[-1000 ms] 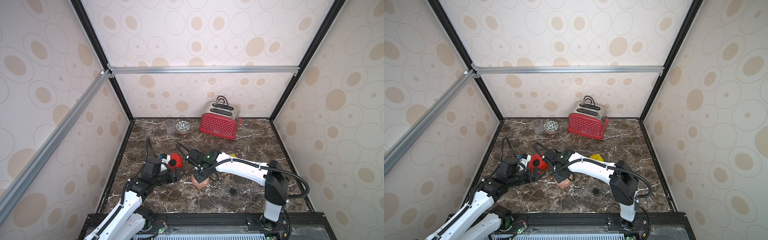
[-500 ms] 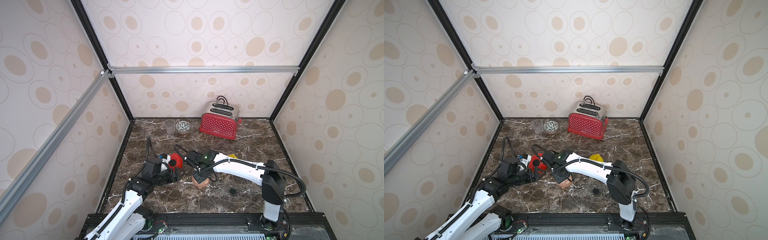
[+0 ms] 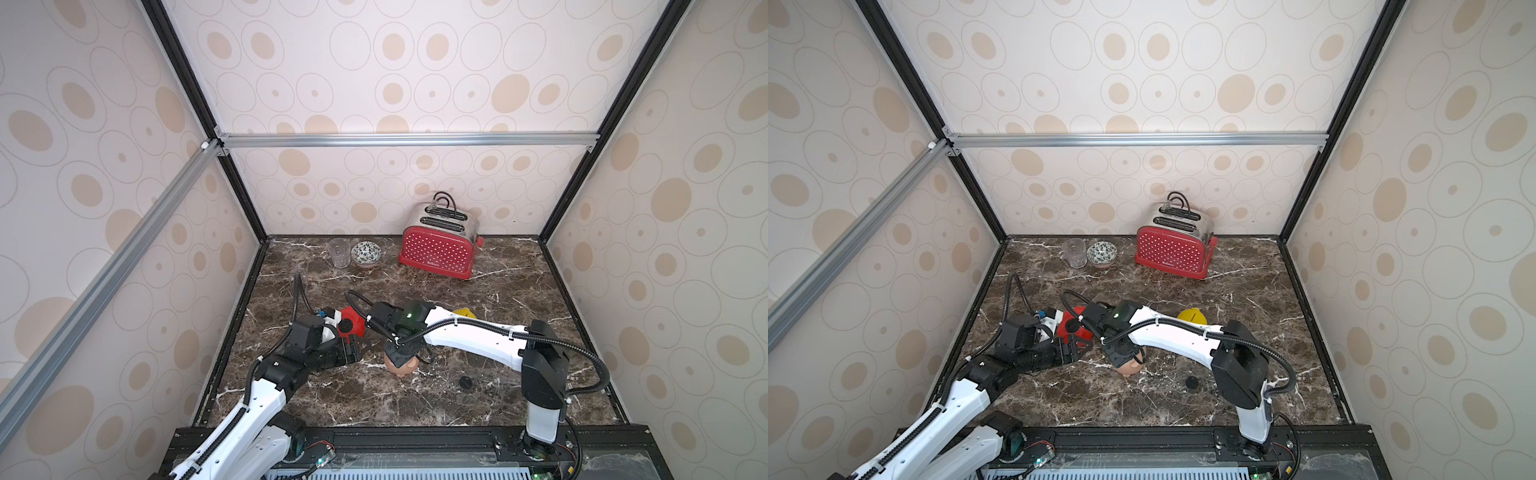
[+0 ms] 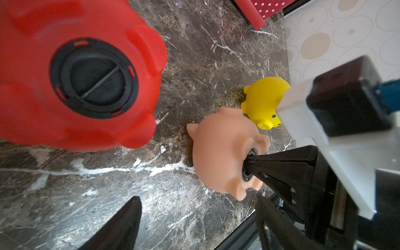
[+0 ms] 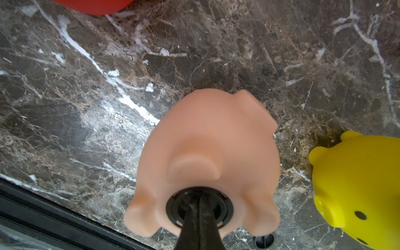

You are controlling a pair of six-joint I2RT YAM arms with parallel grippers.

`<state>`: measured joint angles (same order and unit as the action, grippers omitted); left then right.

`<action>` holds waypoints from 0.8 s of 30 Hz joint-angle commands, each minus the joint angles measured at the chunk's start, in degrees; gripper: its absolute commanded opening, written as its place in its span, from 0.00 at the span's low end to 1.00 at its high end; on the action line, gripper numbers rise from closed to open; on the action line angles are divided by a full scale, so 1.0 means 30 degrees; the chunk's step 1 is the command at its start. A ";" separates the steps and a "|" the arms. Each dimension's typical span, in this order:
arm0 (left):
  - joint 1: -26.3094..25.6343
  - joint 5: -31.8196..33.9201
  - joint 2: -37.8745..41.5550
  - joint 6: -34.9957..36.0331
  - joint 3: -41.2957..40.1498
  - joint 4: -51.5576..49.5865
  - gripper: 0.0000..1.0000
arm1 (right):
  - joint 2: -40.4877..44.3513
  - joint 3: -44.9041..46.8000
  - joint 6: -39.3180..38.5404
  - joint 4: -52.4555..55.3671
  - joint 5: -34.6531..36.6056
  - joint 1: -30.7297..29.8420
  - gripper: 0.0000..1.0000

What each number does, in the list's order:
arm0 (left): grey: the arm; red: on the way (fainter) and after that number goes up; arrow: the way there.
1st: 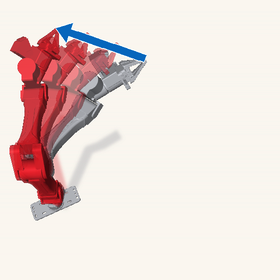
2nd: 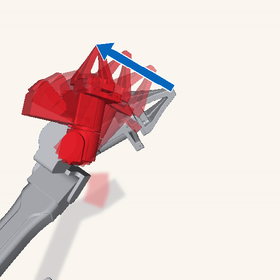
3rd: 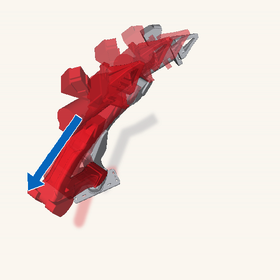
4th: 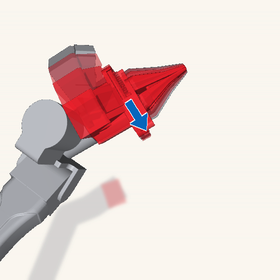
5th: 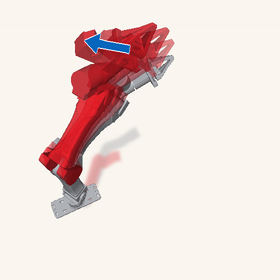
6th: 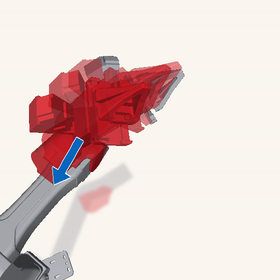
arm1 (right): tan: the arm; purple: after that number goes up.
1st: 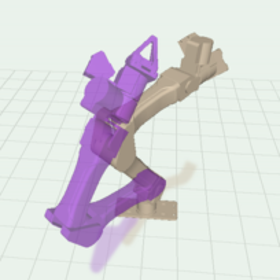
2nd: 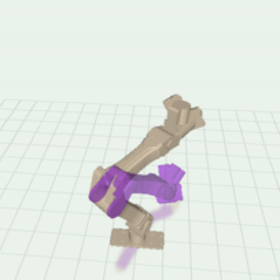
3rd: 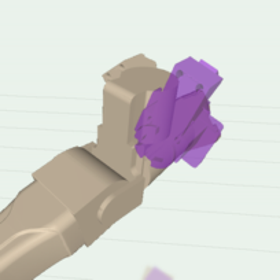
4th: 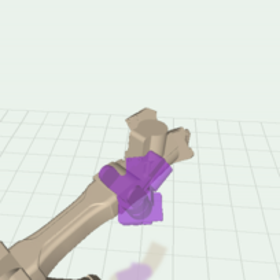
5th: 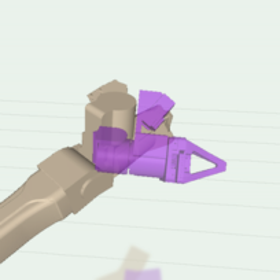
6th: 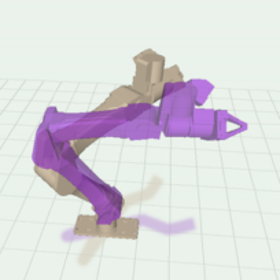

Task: Close piggy banks
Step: Insert the knob into the piggy bank.

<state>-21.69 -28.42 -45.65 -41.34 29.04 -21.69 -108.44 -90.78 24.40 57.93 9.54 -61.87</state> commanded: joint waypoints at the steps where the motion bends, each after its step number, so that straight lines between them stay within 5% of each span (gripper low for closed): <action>1: -0.0093 -0.0185 -0.0015 -0.0159 0.0255 0.0257 0.82 | -0.0737 -0.0120 0.0278 0.0586 0.0484 -0.0093 0.00; 24: -0.0621 -0.1863 -0.0018 -0.1642 -0.1060 0.2328 0.82 | -0.0677 0.0144 0.1087 0.0029 -0.0072 -0.0091 0.00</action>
<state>-22.70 -32.84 -45.34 -44.60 26.57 -17.43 -108.60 -90.98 26.30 58.00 9.50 -61.98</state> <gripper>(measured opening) 0.823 0.041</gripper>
